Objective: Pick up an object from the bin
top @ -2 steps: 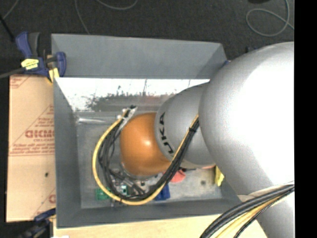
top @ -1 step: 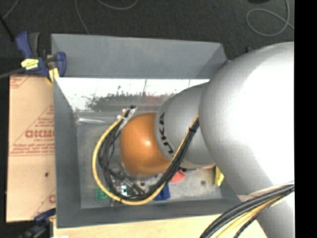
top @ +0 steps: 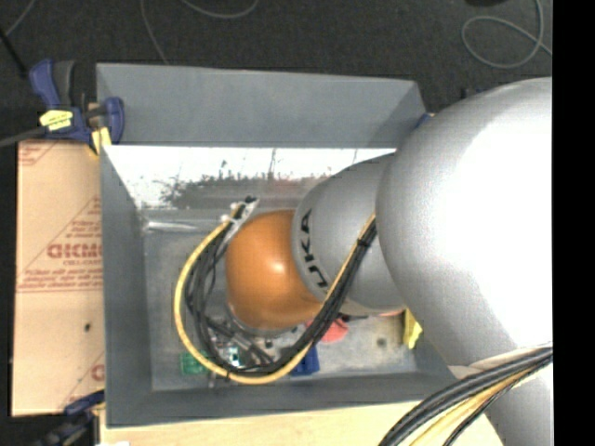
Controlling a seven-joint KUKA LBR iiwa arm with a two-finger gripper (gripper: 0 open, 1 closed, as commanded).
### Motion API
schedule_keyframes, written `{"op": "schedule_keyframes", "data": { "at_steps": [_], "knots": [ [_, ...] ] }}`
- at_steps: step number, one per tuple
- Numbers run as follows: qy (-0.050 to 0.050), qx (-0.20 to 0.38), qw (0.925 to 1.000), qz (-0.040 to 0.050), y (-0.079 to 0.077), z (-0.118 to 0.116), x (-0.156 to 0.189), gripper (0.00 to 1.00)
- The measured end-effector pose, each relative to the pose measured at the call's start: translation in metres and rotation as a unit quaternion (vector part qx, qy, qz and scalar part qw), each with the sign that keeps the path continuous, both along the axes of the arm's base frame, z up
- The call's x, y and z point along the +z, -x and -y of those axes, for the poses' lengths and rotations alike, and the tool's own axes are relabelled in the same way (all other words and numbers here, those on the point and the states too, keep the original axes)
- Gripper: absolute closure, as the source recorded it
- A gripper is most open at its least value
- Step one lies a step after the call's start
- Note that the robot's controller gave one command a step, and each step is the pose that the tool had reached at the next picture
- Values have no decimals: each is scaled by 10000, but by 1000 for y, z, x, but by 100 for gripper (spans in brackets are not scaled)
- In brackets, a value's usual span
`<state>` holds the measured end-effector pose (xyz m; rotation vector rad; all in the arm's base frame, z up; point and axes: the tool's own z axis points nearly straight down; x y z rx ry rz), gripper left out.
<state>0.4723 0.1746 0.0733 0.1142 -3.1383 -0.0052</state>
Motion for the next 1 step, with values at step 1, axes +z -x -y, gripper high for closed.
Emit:
{"op": "schedule_keyframes", "data": {
  "at_steps": [1],
  "knots": [
    [9,-4,10000,-26,1,1,13,100]
  ]
}}
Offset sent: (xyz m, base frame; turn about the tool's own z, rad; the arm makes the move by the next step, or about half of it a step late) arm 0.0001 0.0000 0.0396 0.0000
